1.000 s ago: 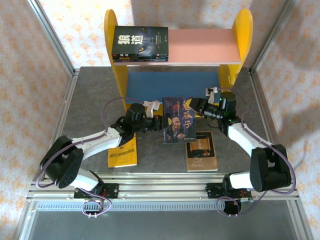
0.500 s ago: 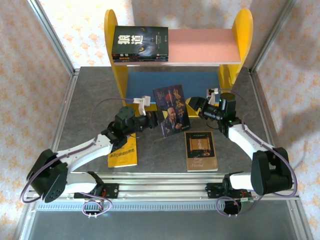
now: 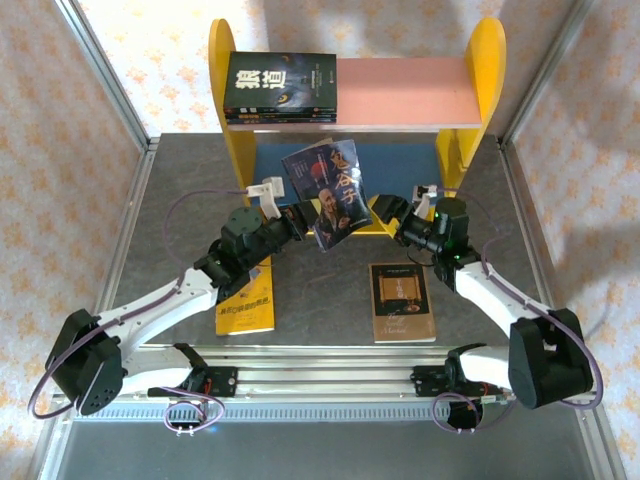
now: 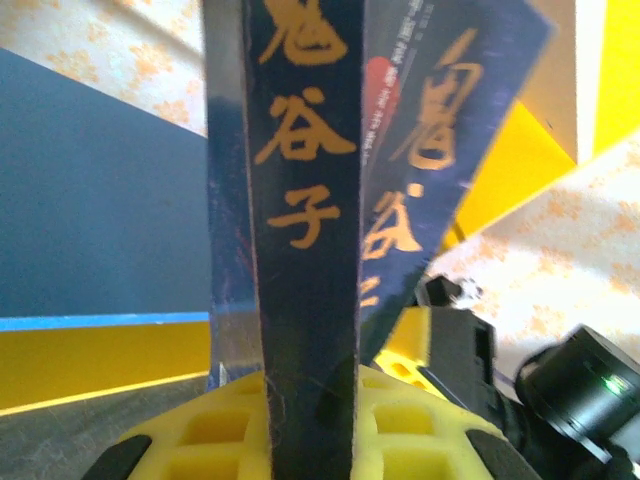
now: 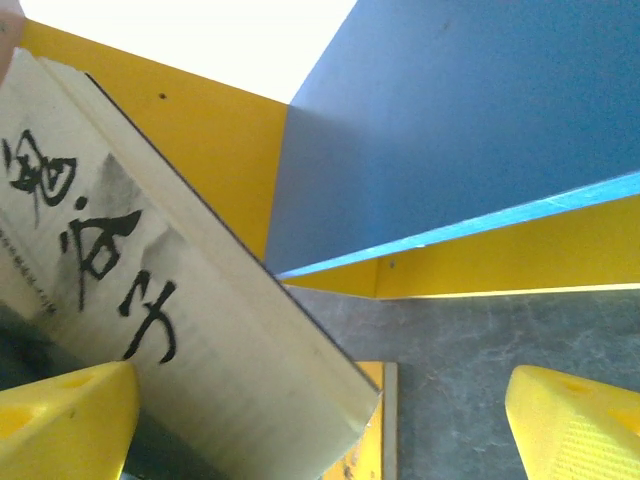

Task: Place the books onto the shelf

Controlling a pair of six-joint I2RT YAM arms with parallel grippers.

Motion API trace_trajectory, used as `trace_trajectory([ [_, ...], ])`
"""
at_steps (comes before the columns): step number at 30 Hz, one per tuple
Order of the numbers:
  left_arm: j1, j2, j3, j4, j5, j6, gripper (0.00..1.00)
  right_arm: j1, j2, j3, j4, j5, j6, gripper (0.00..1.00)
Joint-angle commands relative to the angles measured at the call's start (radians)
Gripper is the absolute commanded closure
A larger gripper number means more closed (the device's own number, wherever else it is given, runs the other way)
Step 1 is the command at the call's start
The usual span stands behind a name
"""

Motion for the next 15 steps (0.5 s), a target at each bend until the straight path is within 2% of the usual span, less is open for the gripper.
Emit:
trace_trajectory([
  [1,0.010,0.008,0.078,0.125,-0.125,0.005,1.00,0.042,-0.019,-0.017,0.082,0.025,0.037,0.06],
  [6,0.010,0.059,0.104,0.169,-0.142,-0.014,1.00,0.110,-0.009,-0.015,0.088,0.089,0.045,0.05],
  [9,0.010,0.073,0.093,0.204,-0.144,-0.036,1.00,0.114,-0.026,-0.036,0.083,0.138,0.047,0.05],
  [15,0.010,0.047,0.061,0.209,-0.153,-0.050,1.00,0.103,-0.113,-0.031,-0.042,0.219,-0.007,0.03],
])
